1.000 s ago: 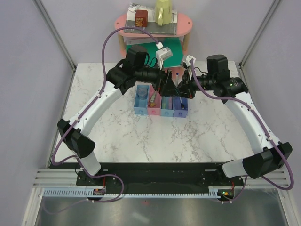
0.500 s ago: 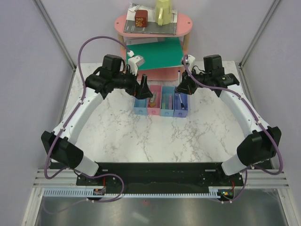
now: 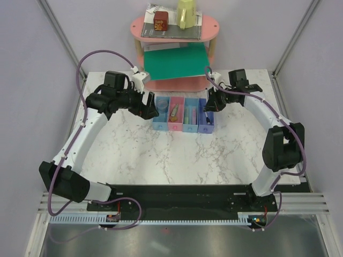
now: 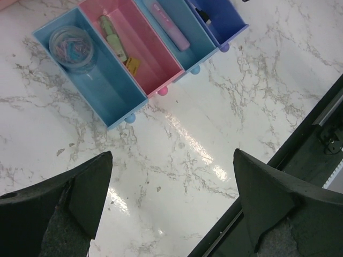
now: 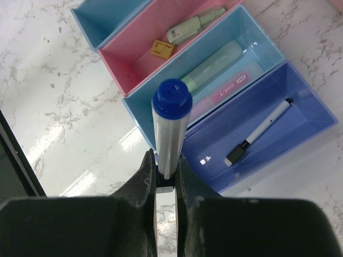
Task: Sort the stationery into containers
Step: Place the pen in the storage box.
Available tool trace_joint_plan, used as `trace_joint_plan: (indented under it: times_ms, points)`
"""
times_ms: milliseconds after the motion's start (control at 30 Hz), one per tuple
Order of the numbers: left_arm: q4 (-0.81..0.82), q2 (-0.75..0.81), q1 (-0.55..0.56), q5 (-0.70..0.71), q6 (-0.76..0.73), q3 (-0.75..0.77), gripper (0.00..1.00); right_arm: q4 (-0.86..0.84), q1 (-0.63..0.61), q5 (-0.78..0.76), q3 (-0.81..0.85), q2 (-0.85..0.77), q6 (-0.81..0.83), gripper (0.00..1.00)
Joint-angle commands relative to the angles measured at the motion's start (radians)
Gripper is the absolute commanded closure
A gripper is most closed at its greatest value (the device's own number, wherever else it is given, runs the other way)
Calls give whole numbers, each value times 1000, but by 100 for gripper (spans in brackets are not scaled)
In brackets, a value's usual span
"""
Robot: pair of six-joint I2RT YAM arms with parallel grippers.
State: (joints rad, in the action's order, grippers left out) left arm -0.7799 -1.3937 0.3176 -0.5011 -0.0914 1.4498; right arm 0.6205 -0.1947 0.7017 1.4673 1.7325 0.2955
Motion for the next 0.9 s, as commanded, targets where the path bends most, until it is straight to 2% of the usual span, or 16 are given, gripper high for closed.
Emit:
trace_joint_plan:
  times_ms: [0, 233, 400, 533, 567, 633, 667, 867]
  points:
    - [1, 53, -21, 10, -42, -20, 0, -33, 15, -4, -27, 48, 45, 96]
    - [4, 71, -28, 9, -41, -34, 0, -68, 15, -18, -65, 107, 50, 95]
    - [5, 78, -29, 7, -44, -35, 0, -76, 15, -19, -76, 136, 50, 89]
    - [7, 79, -32, 7, -39, -37, 0, -79, 15, -27, -90, 137, 56, 73]
    - [7, 81, -34, 6, -41, -37, 0, -79, 17, -27, -93, 134, 56, 66]
    - [7, 84, -34, 4, -44, -39, 0, -84, 17, -27, -101, 130, 57, 57]
    - [8, 85, -34, 6, -45, -40, 0, -84, 15, -27, -104, 124, 57, 50]
    - [13, 90, -37, -1, -34, -48, 0, -85, 15, -24, -94, 87, 50, 38]
